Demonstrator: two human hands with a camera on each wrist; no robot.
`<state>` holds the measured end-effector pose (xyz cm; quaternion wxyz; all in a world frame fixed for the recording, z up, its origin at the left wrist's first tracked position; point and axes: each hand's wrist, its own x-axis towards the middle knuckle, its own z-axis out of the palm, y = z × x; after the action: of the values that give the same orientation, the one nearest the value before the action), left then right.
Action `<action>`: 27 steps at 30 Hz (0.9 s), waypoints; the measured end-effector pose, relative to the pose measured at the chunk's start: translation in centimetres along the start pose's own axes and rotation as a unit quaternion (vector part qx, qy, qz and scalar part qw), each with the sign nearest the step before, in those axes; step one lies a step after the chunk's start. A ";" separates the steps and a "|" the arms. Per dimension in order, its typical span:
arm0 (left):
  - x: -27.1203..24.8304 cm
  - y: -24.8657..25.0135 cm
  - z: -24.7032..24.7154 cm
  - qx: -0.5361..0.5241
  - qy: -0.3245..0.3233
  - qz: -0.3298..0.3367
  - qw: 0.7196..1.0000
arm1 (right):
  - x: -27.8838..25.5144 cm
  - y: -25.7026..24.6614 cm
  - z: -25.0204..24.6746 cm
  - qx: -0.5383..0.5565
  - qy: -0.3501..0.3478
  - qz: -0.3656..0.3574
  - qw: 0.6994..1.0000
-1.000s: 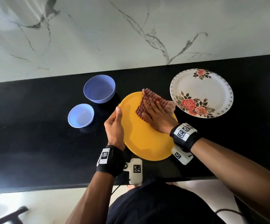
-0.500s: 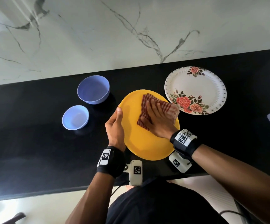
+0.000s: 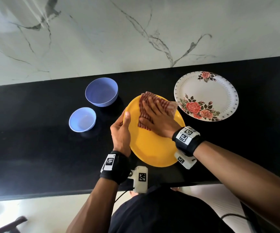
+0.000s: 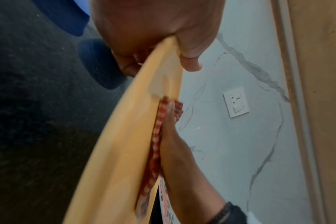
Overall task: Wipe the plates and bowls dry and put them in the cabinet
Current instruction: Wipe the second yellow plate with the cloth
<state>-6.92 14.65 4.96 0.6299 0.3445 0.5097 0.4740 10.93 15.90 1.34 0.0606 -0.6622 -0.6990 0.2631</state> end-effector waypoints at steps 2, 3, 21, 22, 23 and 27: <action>-0.1 0.0 0.0 -0.001 0.014 0.004 1.000 | -0.4 1.0 0.0 0.033 -0.011 0.055 0.998; -0.1 0.0 -0.1 0.001 0.019 0.008 1.000 | -1.0 1.3 0.1 0.048 -0.016 0.079 0.996; 0.5 0.6 0.5 0.061 -0.021 -0.010 0.998 | -1.6 -1.0 0.1 0.086 -0.012 0.127 0.988; 0.4 0.6 0.5 0.071 -0.025 -0.005 0.997 | -1.4 -1.9 0.0 0.061 -0.003 0.099 0.993; 0.5 0.5 0.4 0.076 -0.027 -0.004 0.997 | -1.3 -2.7 0.1 0.037 0.004 0.069 0.997; 0.5 1.3 0.5 0.086 -0.008 -0.012 0.996 | -2.6 -5.0 0.7 -0.047 0.023 -0.100 0.994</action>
<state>-6.76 15.55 6.09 0.6075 0.3954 0.5476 0.4180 6.50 13.30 3.68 0.0715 -0.5971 -0.7717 0.2069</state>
